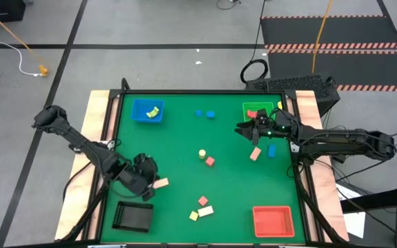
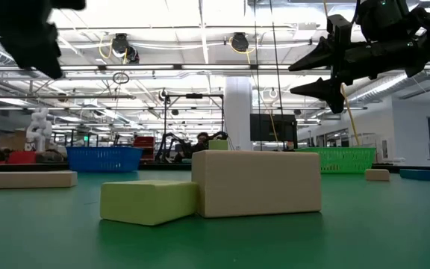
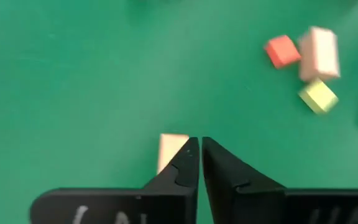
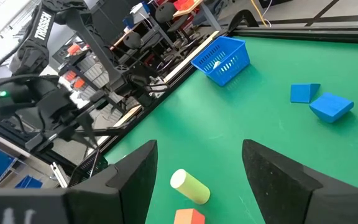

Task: Sort & place blocks by color
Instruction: Put the top left brown block into the black bin

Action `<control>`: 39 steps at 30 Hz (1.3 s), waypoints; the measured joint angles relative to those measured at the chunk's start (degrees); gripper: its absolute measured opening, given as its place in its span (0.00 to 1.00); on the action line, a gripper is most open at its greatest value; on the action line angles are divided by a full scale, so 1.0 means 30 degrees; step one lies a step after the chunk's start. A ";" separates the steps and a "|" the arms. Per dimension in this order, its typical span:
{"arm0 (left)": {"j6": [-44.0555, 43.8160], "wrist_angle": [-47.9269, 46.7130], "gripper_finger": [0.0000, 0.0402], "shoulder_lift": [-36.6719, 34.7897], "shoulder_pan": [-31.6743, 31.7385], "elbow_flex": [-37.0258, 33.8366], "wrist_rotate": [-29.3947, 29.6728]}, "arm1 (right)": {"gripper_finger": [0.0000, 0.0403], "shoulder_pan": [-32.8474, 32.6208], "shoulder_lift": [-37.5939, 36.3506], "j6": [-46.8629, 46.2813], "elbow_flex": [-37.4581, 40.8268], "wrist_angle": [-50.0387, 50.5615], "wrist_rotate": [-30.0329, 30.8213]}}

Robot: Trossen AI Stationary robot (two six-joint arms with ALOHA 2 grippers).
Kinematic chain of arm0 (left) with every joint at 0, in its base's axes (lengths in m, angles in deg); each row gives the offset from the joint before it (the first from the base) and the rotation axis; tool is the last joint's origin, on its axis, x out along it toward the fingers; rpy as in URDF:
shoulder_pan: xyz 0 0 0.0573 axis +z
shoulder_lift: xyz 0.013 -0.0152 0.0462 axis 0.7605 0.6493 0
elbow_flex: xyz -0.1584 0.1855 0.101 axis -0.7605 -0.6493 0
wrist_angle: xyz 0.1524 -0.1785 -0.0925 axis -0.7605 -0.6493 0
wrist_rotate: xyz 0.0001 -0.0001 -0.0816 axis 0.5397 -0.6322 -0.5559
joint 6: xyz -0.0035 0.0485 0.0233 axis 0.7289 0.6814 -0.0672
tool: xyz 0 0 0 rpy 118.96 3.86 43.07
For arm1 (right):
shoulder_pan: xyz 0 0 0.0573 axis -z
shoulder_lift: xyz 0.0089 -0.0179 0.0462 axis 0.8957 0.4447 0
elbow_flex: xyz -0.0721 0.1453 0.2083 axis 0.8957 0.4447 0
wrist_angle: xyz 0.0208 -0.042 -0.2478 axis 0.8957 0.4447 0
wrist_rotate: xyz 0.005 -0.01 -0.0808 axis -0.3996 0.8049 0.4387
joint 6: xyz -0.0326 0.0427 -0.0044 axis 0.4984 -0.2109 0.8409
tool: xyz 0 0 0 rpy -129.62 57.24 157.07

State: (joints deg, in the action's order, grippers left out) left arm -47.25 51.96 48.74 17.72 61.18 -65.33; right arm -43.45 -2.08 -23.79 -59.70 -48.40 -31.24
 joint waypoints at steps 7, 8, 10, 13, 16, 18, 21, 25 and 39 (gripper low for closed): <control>0.0711 0.1541 0.24 0.0239 0.1928 0.0010 -0.1285 | 0.56 -0.0001 0.0000 0.0000 0.0000 0.0000 -0.0001; 0.0715 0.2037 0.26 0.0472 0.1991 0.0015 -0.1686 | 0.56 0.0003 0.0000 0.0000 0.0000 0.0000 0.0000; 0.0718 0.2401 0.32 0.1037 0.1785 0.0015 -0.2337 | 0.56 -0.0001 0.0000 0.0000 0.0000 0.0002 -0.0007; 0.0368 0.2366 0.39 0.2337 0.1319 0.0029 -0.3112 | 0.56 0.0006 0.0007 0.0000 0.0000 0.0003 0.0000; 0.0339 0.1470 0.44 0.3667 0.0940 0.0000 -0.3410 | 0.56 0.0006 0.0003 0.0000 0.0000 0.0035 0.0000; 0.0342 0.1167 0.47 0.4316 0.0903 0.0007 -0.3591 | 0.56 0.0000 0.0007 0.0000 0.0000 0.0034 -0.0001; 0.0377 0.0829 0.50 0.4622 0.0925 0.0000 -0.3865 | 0.56 -0.0001 0.0009 0.0000 0.0000 0.0087 0.0000; -0.0168 -0.0366 0.55 0.4656 0.0910 0.0007 -0.3876 | 0.56 0.0005 0.0007 0.0000 0.0007 0.0058 0.0000; -0.0193 -0.0838 0.71 0.5228 -0.0219 -0.0594 -0.3301 | 0.56 -0.0001 0.0007 0.0000 0.0007 0.0015 -0.0001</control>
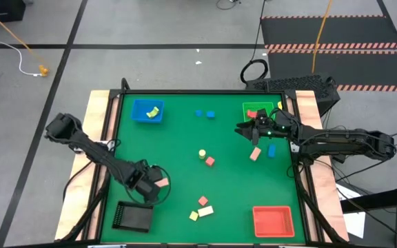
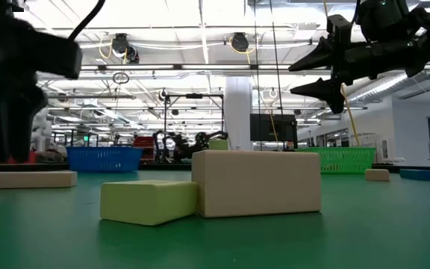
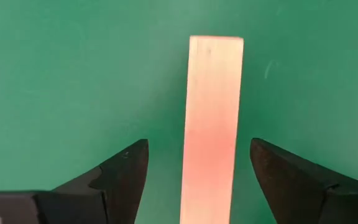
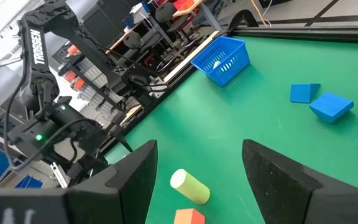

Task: Sort & place blocks by color
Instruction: Put the top left brown block into the black bin

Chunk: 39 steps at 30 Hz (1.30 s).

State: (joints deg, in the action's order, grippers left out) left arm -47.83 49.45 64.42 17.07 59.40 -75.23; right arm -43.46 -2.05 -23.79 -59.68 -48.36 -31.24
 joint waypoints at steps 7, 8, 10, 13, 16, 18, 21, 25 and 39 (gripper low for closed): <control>0.0241 0.1863 0.70 0.0982 -0.0040 -0.1361 0.0573 | 0.56 0.0005 0.0000 0.0000 0.0000 -0.0007 0.0001; 0.0463 0.1967 0.69 0.1036 -0.0069 -0.1446 0.0620 | 0.56 0.0003 -0.0007 0.0000 -0.0002 -0.0007 0.0001; 0.0995 0.1953 0.64 0.1125 -0.0141 -0.1517 0.0666 | 0.56 0.0006 0.0000 0.0006 -0.0007 0.0006 0.0001; 0.1646 0.2082 0.50 0.1133 -0.0310 -0.1541 0.0649 | 0.56 0.0000 -0.0007 0.0000 0.0001 0.0021 0.0001; 0.2479 0.2212 0.32 0.1067 -0.0524 -0.1563 0.0750 | 0.56 0.0000 -0.0007 0.0000 0.0001 -0.0015 0.0001; 0.3058 0.2182 0.32 0.1069 -0.0597 -0.1518 0.0873 | 0.56 0.0007 0.0000 0.0000 0.0001 -0.0007 0.0001; 0.3702 0.2025 0.32 0.0751 -0.0598 -0.1373 0.1011 | 0.56 0.0000 0.0000 0.0000 0.0001 -0.0008 0.0001; 0.4477 0.1186 0.32 -0.0575 -0.0523 -0.1344 0.1843 | 0.56 0.0000 0.0000 0.0000 0.0001 -0.0015 -0.0003; 0.2219 0.2158 0.32 -0.6574 -0.4137 -0.1031 0.2626 | 0.56 0.0000 0.0000 0.0000 0.0001 -0.0007 0.0001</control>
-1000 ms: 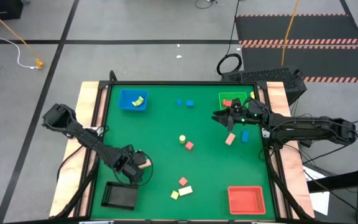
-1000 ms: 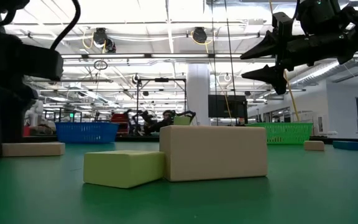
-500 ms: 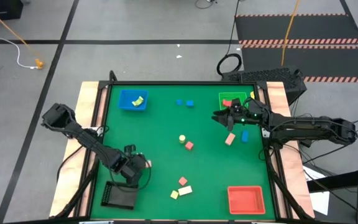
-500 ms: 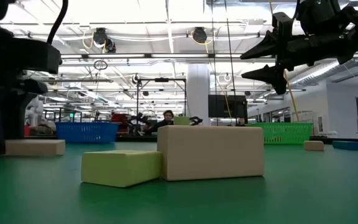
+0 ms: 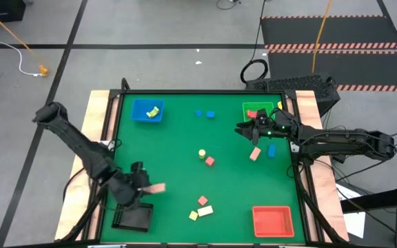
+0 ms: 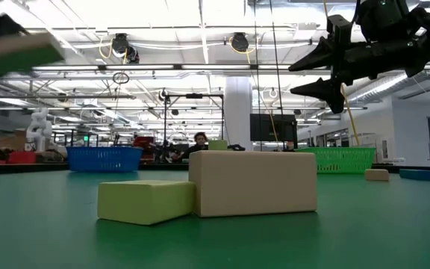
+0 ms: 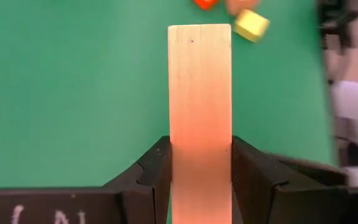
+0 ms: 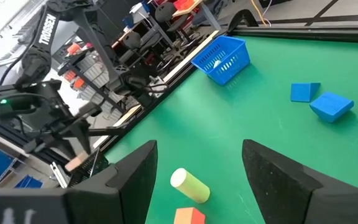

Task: Sort & place blocks by color
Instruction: Put the top left brown block into the black bin

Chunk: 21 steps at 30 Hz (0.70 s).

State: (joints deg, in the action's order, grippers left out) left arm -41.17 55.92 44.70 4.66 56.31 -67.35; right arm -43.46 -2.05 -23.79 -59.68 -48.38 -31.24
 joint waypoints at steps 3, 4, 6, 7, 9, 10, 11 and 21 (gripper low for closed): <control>-0.1636 -0.0238 0.32 -0.0658 -0.1436 0.0000 -0.1180 | 0.56 0.0007 -0.0007 0.0000 0.0000 0.0000 0.0000; -0.2002 -0.0168 0.32 -0.0871 -0.1889 0.0000 -0.1682 | 0.56 0.0004 0.0000 0.0000 0.0000 0.0000 -0.0004; -0.2497 -0.0131 0.32 -0.1153 -0.2662 0.0007 -0.2595 | 0.56 0.0005 -0.0007 0.0000 0.0000 -0.0007 0.0000; -0.2747 -0.0142 0.32 -0.1202 -0.3063 0.0007 -0.2911 | 0.56 0.0001 -0.0007 0.0000 0.0000 -0.0006 0.0000; -0.3252 -0.0156 0.32 -0.1210 -0.3757 0.0007 -0.3578 | 0.56 0.0001 -0.0007 0.0000 0.0000 0.0000 -0.0006; -0.3516 -0.0150 0.32 -0.1163 -0.4121 0.0007 -0.3729 | 0.56 0.0000 -0.0007 0.0000 0.0000 -0.0007 0.0000; -0.3825 -0.0120 0.32 -0.1075 -0.4442 0.0015 -0.3817 | 0.56 0.0000 -0.0004 0.0000 0.0000 -0.0007 0.0000; -0.3750 0.1611 0.32 0.1381 -0.5473 0.0020 -0.3867 | 0.56 0.0006 -0.0007 0.0000 0.0000 -0.0006 0.0000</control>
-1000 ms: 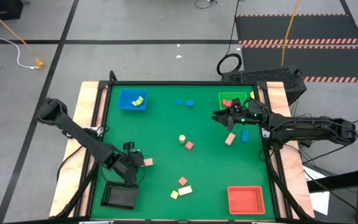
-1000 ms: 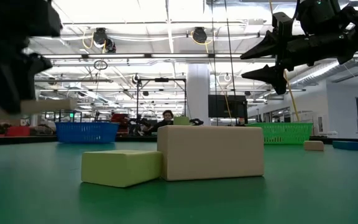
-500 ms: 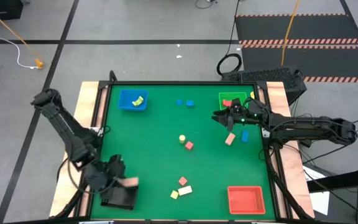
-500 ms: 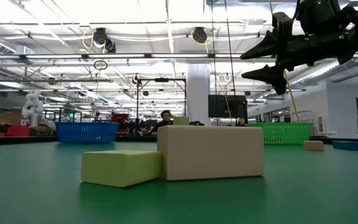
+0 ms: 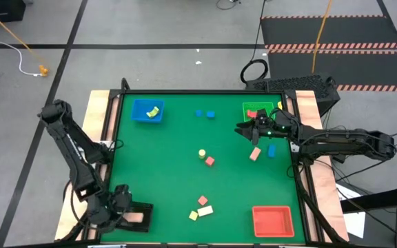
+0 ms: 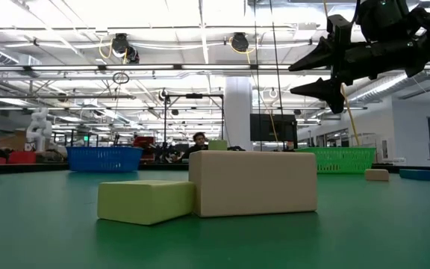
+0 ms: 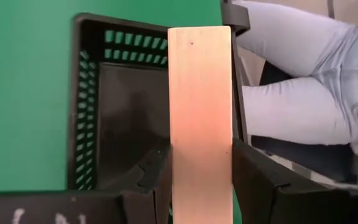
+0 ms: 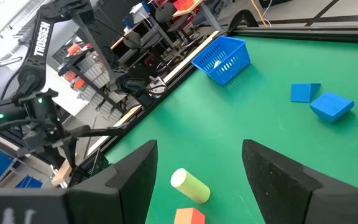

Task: Sort & place blocks by color
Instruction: Put the top left brown block into the black bin, then put the top green block into the blue bin

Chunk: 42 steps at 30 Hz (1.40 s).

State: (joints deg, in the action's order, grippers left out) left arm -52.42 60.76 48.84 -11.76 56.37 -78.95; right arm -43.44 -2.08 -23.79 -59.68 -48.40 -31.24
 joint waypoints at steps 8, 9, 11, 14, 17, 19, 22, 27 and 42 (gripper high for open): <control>-0.0150 0.0437 0.40 0.1328 -0.0146 0.0009 -0.0129 | 0.56 0.0000 0.0000 0.0000 0.0000 0.0006 0.0000; -0.0271 0.0523 0.43 0.1335 -0.0145 0.0009 -0.0128 | 0.56 -0.0006 0.0000 0.0000 0.0000 -0.0001 -0.0002; -0.0444 0.0724 0.47 0.1322 -0.0138 0.0009 -0.0128 | 0.56 -0.0006 0.0000 0.0000 0.0000 0.0006 -0.0004; -0.0563 0.0796 0.48 0.1149 -0.0138 0.0009 -0.0064 | 0.56 -0.0006 0.0000 0.0000 0.0000 -0.0001 -0.0006; -0.0568 0.0789 0.47 0.0762 -0.0013 0.0009 0.0109 | 0.56 -0.0006 0.0003 0.0000 0.0000 -0.0001 -0.0007; -0.0484 0.0782 0.45 0.0347 0.0159 0.0009 0.0492 | 0.56 -0.0003 0.0000 0.0000 0.0000 0.0003 0.0000; 0.0598 0.0787 0.43 -0.0316 0.0667 0.0009 0.1441 | 0.56 -0.0006 0.0000 0.0000 0.0000 0.0000 -0.0006; 0.3862 0.0847 0.41 -0.1019 0.2439 0.0009 0.3209 | 0.56 -0.0004 0.0001 0.0000 0.0000 0.0006 -0.0003; 0.9562 0.1651 0.40 -0.1040 1.0743 0.0009 0.7908 | 0.56 -0.0006 0.0000 0.0000 0.0000 0.0006 -0.0006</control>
State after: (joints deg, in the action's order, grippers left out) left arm -23.73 65.71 45.72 20.47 56.40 -55.23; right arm -43.46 -2.08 -23.79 -59.68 -48.38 -31.26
